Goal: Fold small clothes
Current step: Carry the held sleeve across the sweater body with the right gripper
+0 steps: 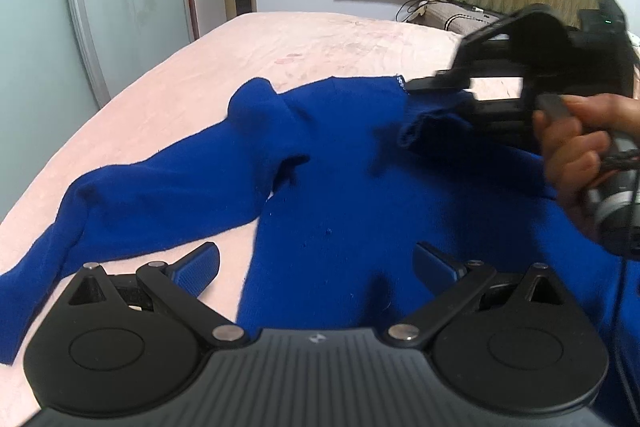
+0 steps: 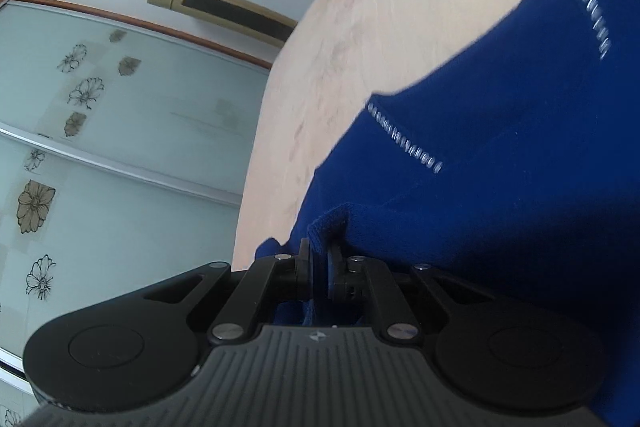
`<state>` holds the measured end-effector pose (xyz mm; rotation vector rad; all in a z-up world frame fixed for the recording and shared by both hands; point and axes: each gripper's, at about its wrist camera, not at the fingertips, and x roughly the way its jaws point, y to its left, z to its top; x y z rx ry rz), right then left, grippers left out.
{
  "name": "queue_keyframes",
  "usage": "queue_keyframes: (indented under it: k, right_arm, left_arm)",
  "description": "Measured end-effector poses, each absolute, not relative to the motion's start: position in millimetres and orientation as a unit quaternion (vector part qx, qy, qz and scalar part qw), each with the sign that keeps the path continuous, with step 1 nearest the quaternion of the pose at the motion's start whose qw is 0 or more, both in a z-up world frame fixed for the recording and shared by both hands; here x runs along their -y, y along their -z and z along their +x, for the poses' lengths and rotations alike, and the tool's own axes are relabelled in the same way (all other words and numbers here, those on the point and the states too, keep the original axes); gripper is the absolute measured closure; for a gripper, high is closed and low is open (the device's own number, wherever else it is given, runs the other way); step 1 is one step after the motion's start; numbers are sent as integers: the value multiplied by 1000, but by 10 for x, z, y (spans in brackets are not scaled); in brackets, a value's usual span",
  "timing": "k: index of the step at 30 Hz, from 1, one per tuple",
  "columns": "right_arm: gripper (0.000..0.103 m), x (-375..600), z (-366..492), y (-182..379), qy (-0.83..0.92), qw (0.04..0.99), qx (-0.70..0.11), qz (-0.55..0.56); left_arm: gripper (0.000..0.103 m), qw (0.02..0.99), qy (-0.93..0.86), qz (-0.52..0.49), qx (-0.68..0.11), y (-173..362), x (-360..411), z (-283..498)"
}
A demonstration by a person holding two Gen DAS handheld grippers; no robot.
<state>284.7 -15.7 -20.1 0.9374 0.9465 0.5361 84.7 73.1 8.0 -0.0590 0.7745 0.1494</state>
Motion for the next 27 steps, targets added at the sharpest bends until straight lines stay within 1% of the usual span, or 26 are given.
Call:
queue_keyframes:
  k: [4,6,7,8,9,10,15,19,21,22,23,25,27]
  right_arm:
    - [91,-40,2889,239,-244,761,-437,413]
    - [82,-94,2923,244,-237,770,-432,405]
    - [60,-103,2943,248,-233,774,-431,400]
    - [45,-116,2969,251,-229,778,-433,394]
    - [28,-126,2979,246,-227,779,-435,389]
    - [30,-127,2967,228,-230,780,-433,389]
    - [29,-96,2783,70,-280,787,-405,372]
    - [30,-164,2837,196,-245,785,-458,338]
    - [28,-145,2772,171,-245,791,-450,335]
    - [29,-152,2717,111,-252,795,-443,329]
    - [28,-168,2657,46,-261,803,-434,315]
    - [19,-212,2499,-70,-269,830,-412,262]
    - [18,-253,2392,-127,-244,845,-422,218]
  left_arm:
    - [0,921,-72,-23,-383,-56,-722,823]
    - [0,921,-72,-19,-382,-58,-716,814]
    - [0,921,-74,-17,-381,-63,-714,805]
    - [0,922,-74,-17,-381,-67,-716,796]
    - [0,922,-73,-18,-381,-72,-721,786]
    - [0,922,-71,-17,-381,-73,-729,779]
    - [0,920,-97,-8,-379,-47,-783,782]
    - [0,917,-111,0,-384,-22,-810,781]
    - [0,918,-109,5,-381,-31,-825,750]
    - [0,919,-107,4,-379,-31,-844,735]
    - [0,919,-105,1,-379,-29,-869,729]
    - [0,917,-103,-13,-384,-23,-924,739]
    - [0,917,-110,-21,-383,-26,-972,748]
